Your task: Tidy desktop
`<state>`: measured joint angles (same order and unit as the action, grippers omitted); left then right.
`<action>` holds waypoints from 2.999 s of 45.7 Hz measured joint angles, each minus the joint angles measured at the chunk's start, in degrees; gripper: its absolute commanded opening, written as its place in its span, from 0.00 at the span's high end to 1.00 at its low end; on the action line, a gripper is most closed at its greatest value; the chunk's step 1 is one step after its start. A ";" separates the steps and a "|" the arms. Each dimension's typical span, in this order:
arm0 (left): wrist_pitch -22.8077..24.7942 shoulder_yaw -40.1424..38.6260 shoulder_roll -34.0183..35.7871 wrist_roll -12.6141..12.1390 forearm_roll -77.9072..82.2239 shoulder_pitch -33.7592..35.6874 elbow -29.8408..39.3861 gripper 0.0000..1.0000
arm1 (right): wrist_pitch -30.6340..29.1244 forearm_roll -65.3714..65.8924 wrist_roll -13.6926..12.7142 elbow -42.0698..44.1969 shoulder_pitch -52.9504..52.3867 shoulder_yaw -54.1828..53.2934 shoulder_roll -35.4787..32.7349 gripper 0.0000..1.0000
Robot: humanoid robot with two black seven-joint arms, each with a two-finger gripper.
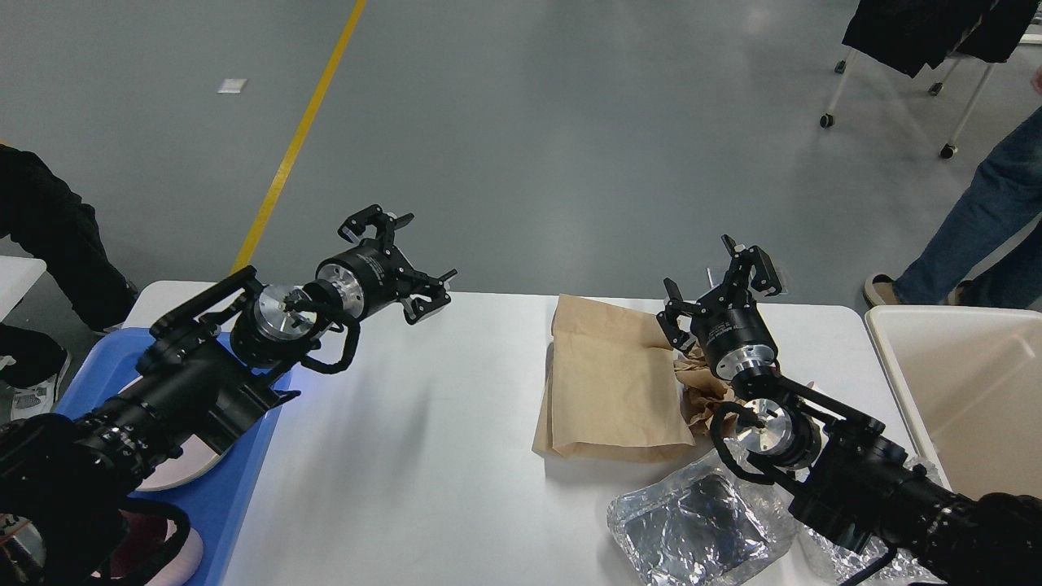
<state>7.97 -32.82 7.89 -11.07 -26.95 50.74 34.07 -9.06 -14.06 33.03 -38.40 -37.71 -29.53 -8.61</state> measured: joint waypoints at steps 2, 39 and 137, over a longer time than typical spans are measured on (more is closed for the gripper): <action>2.47 -0.12 -0.91 0.25 1.44 -0.67 -1.30 0.03 | 0.00 0.00 0.00 -0.01 0.00 0.00 0.00 0.00; 22.07 -11.55 -9.91 21.94 13.29 -7.81 -12.19 0.03 | 0.00 0.00 0.00 0.08 0.10 0.00 -0.02 0.00; 32.92 -11.66 -8.84 35.29 21.02 -11.63 -12.16 0.03 | -0.03 0.00 0.00 -0.01 0.00 0.00 0.00 0.00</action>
<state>40.89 -44.47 -0.95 24.22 -5.93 39.11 21.91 -9.08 -14.06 33.03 -38.41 -37.71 -29.53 -8.61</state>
